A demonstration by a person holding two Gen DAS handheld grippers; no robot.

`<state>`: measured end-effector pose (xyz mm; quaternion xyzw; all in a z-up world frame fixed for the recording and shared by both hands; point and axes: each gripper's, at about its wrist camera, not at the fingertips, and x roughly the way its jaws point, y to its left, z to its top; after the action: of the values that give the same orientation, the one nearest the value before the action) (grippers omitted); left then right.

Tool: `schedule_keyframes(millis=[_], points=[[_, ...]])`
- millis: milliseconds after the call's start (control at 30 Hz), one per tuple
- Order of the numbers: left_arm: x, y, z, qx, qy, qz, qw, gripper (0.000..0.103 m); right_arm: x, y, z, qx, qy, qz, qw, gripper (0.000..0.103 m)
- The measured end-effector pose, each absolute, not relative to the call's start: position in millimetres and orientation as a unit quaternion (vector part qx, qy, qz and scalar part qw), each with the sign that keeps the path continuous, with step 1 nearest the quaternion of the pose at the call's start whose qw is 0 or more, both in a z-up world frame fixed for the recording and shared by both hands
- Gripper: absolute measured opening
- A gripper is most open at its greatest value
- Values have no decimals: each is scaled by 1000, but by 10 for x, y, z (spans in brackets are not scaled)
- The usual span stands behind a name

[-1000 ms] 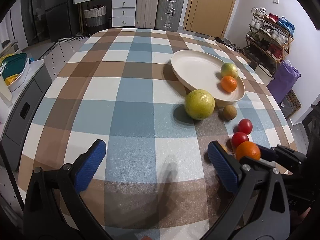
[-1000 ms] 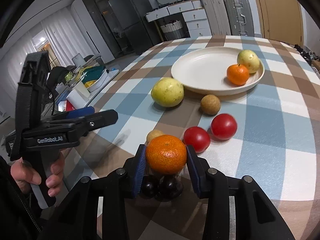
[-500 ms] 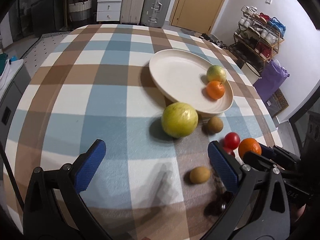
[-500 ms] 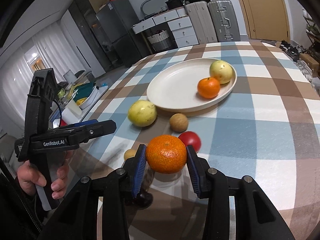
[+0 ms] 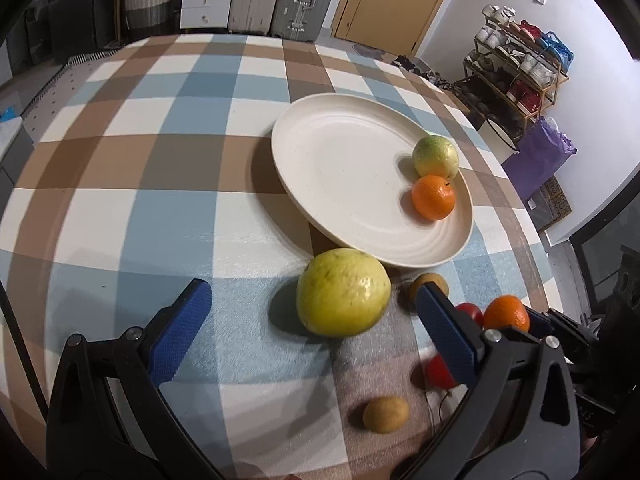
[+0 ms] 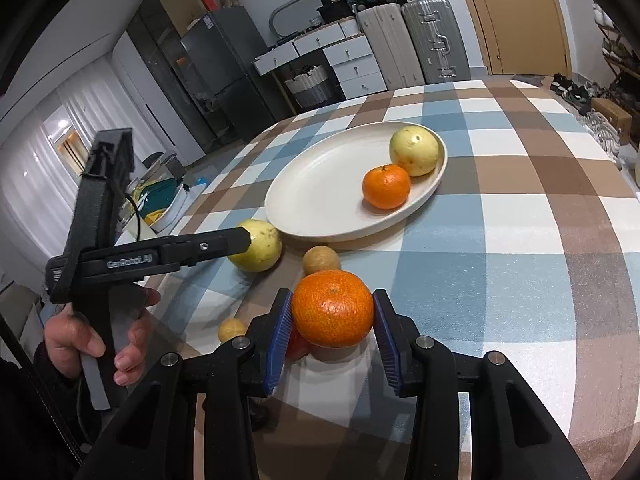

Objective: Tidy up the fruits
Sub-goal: 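Grasp the second yellow pomelo with the left tool while the right tool holds the mandarin, then carry pomelo and mandarin onto the cream plate and open both tools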

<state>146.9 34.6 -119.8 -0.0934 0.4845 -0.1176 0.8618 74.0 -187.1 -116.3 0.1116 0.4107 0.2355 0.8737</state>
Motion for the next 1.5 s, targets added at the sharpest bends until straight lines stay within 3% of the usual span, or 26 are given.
schedule_keyframes(millis=[400, 500, 600, 633, 1500], points=[[1598, 267, -1323, -93, 502, -121, 852, 98, 782, -1962, -1138, 117, 403, 235, 877, 40], [1590, 270, -1340, -96, 503, -123, 850, 87, 783, -1988, -1138, 120, 402, 231, 878, 40], [1578, 287, -1333, -103, 501, -134, 849, 63, 762, -2007, -1124, 121, 399, 229, 879, 40], [1574, 307, -1331, -120, 499, -151, 845, 48, 747, -2011, -1116, 121, 399, 229, 880, 40], [1397, 435, -829, -106, 464, -168, 864, 48, 924, -1860, -956, 123, 380, 258, 879, 40]])
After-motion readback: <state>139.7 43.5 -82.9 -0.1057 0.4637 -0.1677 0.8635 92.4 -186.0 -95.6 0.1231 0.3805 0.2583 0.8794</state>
